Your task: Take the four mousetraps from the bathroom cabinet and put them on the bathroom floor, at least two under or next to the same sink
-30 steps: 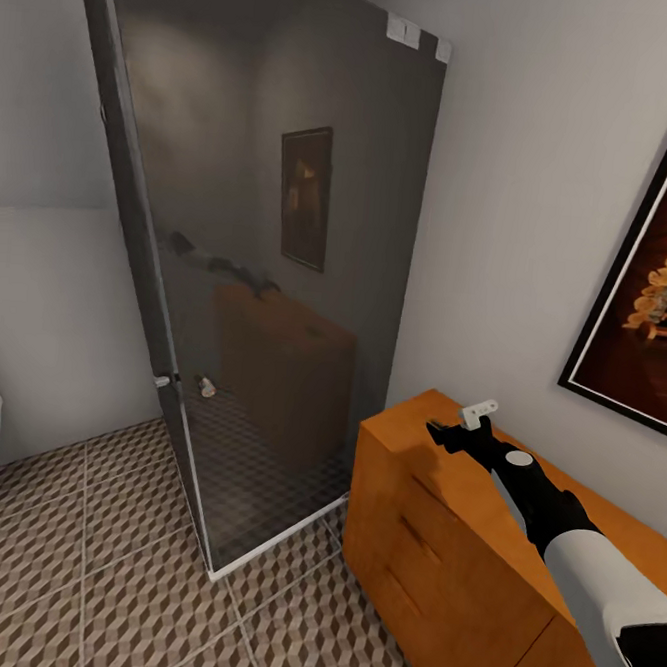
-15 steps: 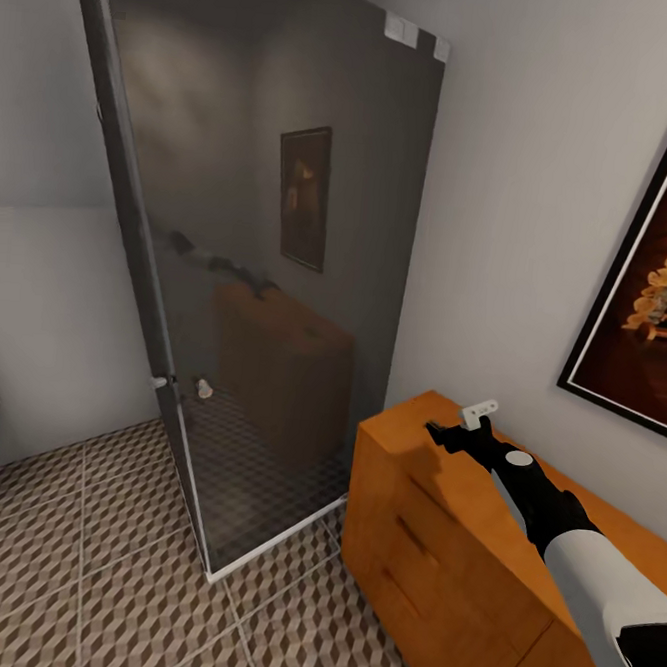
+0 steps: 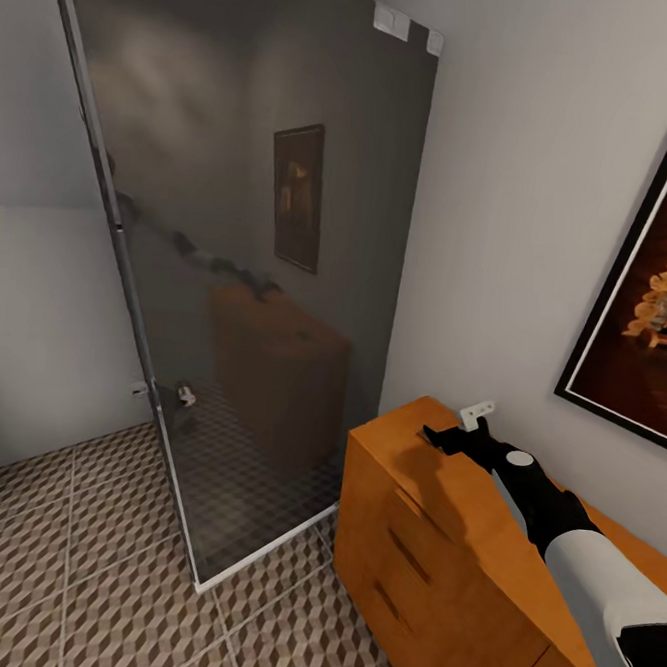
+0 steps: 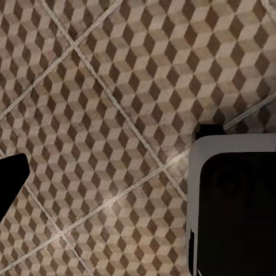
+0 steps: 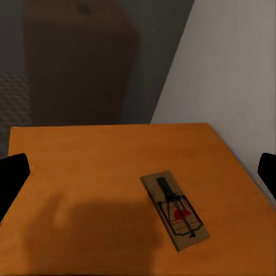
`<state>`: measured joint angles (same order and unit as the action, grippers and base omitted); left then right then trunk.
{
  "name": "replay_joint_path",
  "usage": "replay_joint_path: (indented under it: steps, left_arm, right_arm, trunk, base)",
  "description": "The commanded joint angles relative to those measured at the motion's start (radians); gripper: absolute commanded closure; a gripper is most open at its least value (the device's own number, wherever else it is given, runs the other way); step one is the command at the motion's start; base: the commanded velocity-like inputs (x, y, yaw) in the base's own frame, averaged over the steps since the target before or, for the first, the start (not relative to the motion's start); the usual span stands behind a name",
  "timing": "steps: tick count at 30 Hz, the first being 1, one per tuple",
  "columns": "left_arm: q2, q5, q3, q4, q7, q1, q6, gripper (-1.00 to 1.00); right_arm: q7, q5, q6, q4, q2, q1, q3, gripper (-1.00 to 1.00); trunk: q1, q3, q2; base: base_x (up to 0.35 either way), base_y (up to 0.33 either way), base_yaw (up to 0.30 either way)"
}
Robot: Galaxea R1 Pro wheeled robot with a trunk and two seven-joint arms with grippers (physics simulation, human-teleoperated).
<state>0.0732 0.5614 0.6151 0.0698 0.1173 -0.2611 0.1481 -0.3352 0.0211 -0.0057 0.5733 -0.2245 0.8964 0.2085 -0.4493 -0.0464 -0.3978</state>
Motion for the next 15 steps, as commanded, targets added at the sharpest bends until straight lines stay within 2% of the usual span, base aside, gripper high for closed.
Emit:
replay_joint_path:
  steps: [1,8,15]
  left_arm:
    - [-0.001,0.003,0.006,0.003,0.001,-0.001,0.005,-1.0]
    - [0.0,0.003,0.006,0.003,0.001,-0.001,0.005,-1.0]
    - [0.0,0.003,0.006,0.004,0.001,-0.001,0.004,-1.0]
  right_arm:
    - [-0.013,0.003,-0.001,0.0,-0.001,0.001,0.003,-1.0]
    - [-0.069,0.006,0.0,0.0,-0.002,0.001,0.002,-1.0]
    - [-0.08,0.005,0.0,0.0,-0.002,0.001,0.002,-1.0]
  trunk:
    - [-0.001,-0.002,-0.002]
    - [-0.001,-0.002,-0.002]
    - [-0.001,-0.002,-0.002]
  base:
    - [0.012,-0.01,0.0]
    - [0.005,-0.004,0.0]
    - [0.0,0.0,0.0]
